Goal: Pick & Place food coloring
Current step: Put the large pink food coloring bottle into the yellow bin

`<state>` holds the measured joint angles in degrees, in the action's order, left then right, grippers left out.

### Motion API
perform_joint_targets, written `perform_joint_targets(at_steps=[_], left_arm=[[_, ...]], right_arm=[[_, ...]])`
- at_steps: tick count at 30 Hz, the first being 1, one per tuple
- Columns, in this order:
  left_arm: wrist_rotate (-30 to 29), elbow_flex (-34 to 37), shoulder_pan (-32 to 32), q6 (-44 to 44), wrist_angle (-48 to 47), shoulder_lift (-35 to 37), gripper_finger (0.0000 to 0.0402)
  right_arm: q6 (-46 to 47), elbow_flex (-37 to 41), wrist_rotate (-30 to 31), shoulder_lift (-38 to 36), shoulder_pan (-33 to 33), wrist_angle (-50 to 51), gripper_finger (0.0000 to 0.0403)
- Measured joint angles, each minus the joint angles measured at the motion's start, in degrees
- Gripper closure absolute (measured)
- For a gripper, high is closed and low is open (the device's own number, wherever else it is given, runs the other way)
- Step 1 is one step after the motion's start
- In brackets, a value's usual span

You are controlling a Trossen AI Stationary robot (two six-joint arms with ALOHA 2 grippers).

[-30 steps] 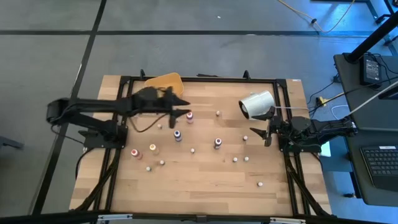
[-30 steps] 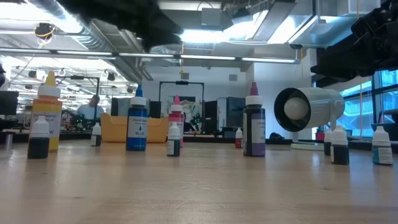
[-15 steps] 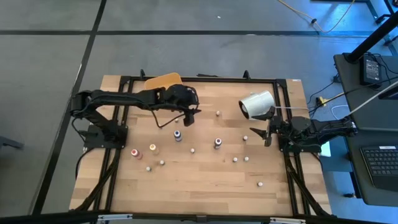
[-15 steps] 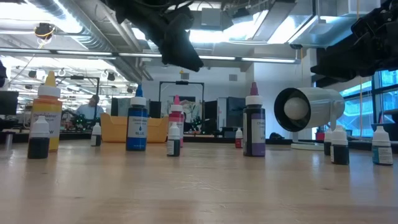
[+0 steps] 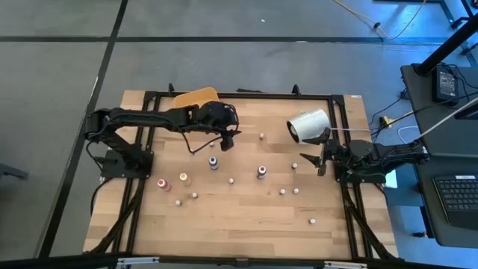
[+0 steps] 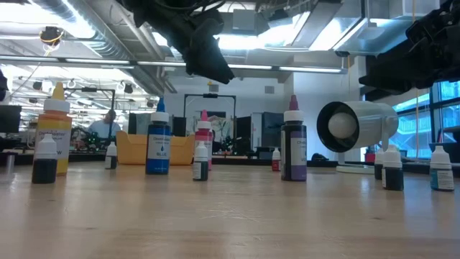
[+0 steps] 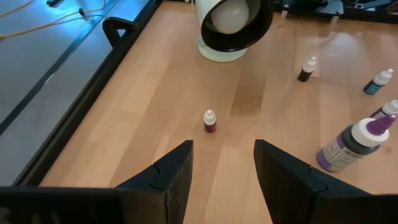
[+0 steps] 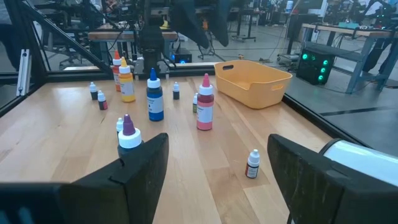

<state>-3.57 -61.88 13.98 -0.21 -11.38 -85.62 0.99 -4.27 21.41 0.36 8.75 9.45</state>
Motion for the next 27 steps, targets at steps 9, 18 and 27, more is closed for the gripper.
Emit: perform_joint_targets(at_steps=[9, 18, 27], left_arm=[[0.2, 0.01, 0.02, -0.25, -0.05, 0.0, 0.0233], [8.49, -0.01, -0.15, 8.01, -3.46, 0.0, 0.0204], [8.13, -0.01, -0.11, 6.23, -3.43, -0.02, 0.0207]], right_arm=[[0.0, 0.0, 0.0, 0.0, 0.0, 0.02, 0.0127], [0.0, 0.0, 0.0, 0.0, -0.01, 0.02, 0.0128], [-0.02, 0.0, 0.0, 0.0, 0.01, 0.02, 0.0128]])
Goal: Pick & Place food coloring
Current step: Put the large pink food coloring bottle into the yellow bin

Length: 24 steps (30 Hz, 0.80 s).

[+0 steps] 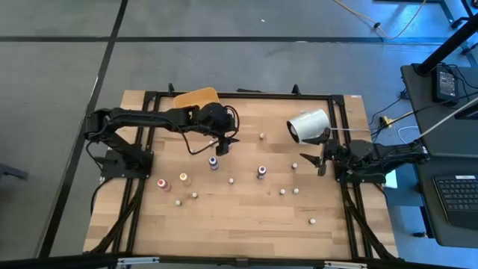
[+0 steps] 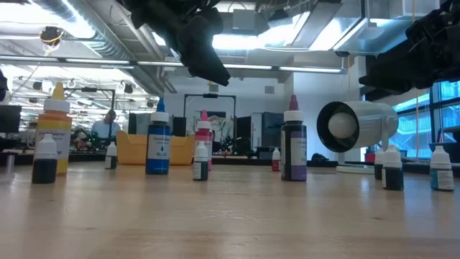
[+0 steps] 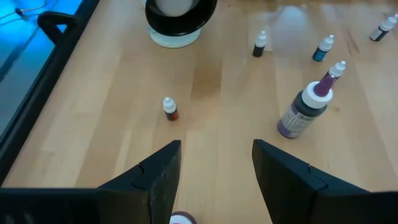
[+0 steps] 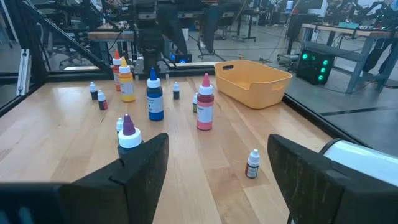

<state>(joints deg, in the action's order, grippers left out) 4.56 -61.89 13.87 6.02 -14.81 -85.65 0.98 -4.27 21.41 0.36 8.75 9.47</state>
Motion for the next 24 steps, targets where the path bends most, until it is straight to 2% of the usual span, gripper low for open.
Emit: perform_joint_targets(at_steps=[6, 13, 17, 24], left_arm=[[0.0, 0.0, 0.0, -0.81, 0.0, 0.0, 0.0196], [-1.21, 0.0, -0.02, -1.14, -0.01, 0.0, 0.0143], [-3.15, 0.0, 0.0, -1.28, -0.24, 0.0, 0.0127], [-4.96, 0.0, -0.01, -11.98, -2.59, 0.0, 0.013]], right_arm=[[0.0, 0.0, 0.0, 0.0, 0.0, 0.0, 0.0128], [0.0, 0.0, 0.0, 0.0, -0.02, 0.0, 0.0128], [0.0, 0.0, 0.0, 0.0, -0.02, 0.0, 0.0127], [0.0, 0.0, -0.01, 0.0, -0.01, 0.0, 0.0127]])
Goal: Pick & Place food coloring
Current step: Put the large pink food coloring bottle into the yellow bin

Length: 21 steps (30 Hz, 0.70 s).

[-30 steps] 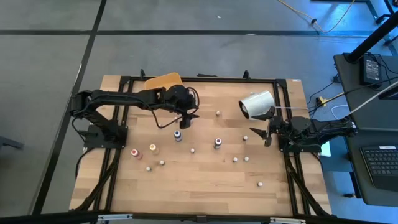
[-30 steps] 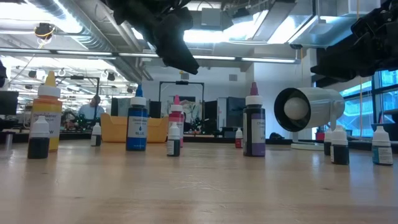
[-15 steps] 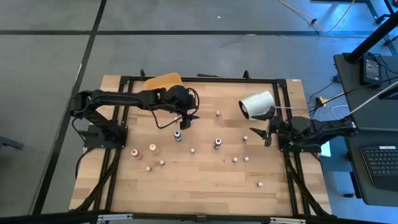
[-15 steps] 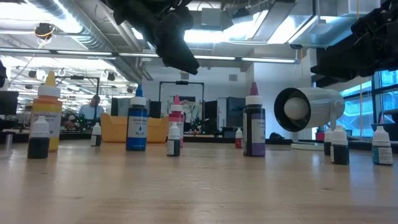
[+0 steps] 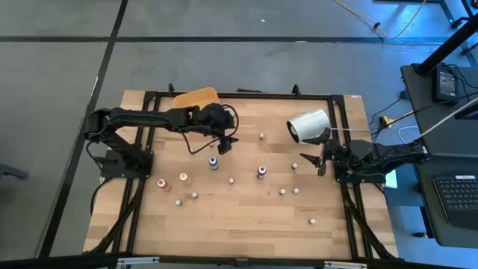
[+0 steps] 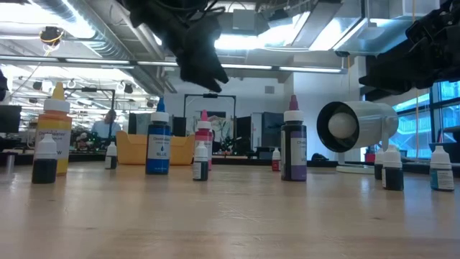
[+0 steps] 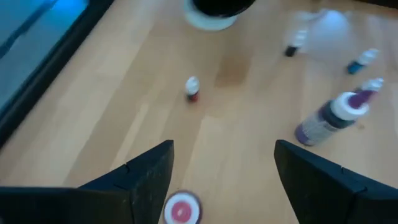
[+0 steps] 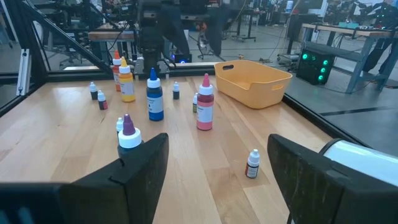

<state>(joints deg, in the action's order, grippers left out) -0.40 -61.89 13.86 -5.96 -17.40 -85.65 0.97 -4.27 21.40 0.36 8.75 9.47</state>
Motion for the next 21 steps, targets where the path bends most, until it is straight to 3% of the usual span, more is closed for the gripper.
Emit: perform_joint_targets(at_steps=[5, 21], left_arm=[[-3.39, 0.0, 0.64, -2.73, -4.21, -0.25, 0.014], [-0.1, 0.0, 0.86, -0.26, -4.08, -7.18, 0.0153]], right_arm=[[-0.2, 0.0, 0.01, 0.0, -0.01, 0.0, 0.0127], [-0.2, 0.0, 0.01, 0.02, 0.0, 0.0, 0.0128]])
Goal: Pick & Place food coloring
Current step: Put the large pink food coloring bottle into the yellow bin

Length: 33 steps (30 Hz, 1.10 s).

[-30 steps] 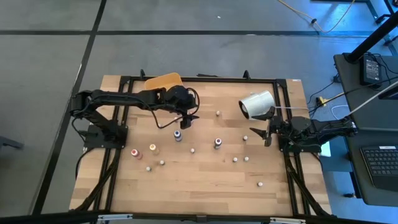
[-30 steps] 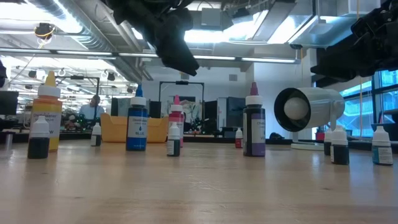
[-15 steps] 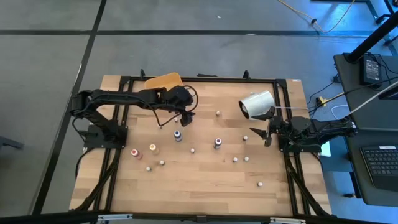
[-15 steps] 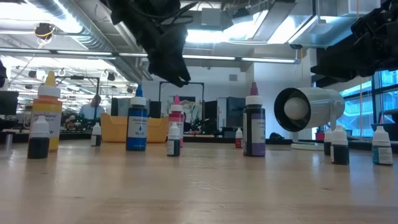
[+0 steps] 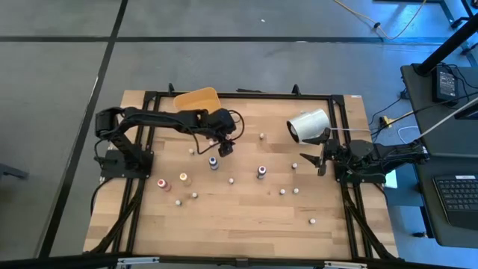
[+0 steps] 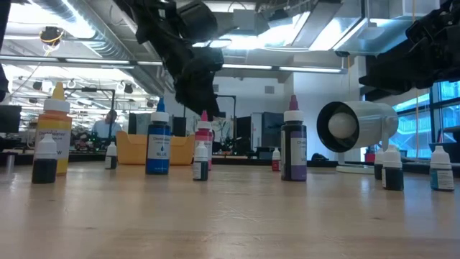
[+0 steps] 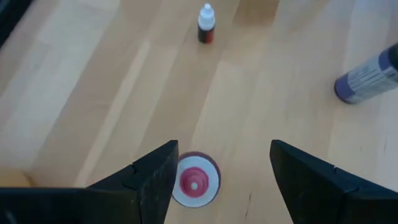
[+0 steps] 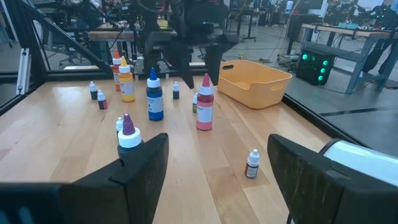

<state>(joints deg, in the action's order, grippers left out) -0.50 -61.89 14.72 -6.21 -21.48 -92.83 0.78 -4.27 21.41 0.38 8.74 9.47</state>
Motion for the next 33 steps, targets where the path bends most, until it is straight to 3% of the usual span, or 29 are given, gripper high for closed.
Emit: perform_joint_targets(at_steps=[7, 22, 33], left_arm=[[-2.9, 0.0, 0.02, 2.94, -0.15, -0.97, 0.0153], [-5.04, 0.02, 0.02, 0.43, -3.82, -0.97, 0.0155], [-7.49, 0.02, 0.0, 0.98, -4.03, -0.97, 0.0237]], right_arm=[[0.0, 0.0, 0.0, -0.02, 0.0, -0.01, 0.0128], [0.0, 0.0, 0.0, -0.02, -0.01, 0.0, 0.0128], [-2.42, 0.0, 0.0, -0.01, -0.01, 0.0, 0.0128]])
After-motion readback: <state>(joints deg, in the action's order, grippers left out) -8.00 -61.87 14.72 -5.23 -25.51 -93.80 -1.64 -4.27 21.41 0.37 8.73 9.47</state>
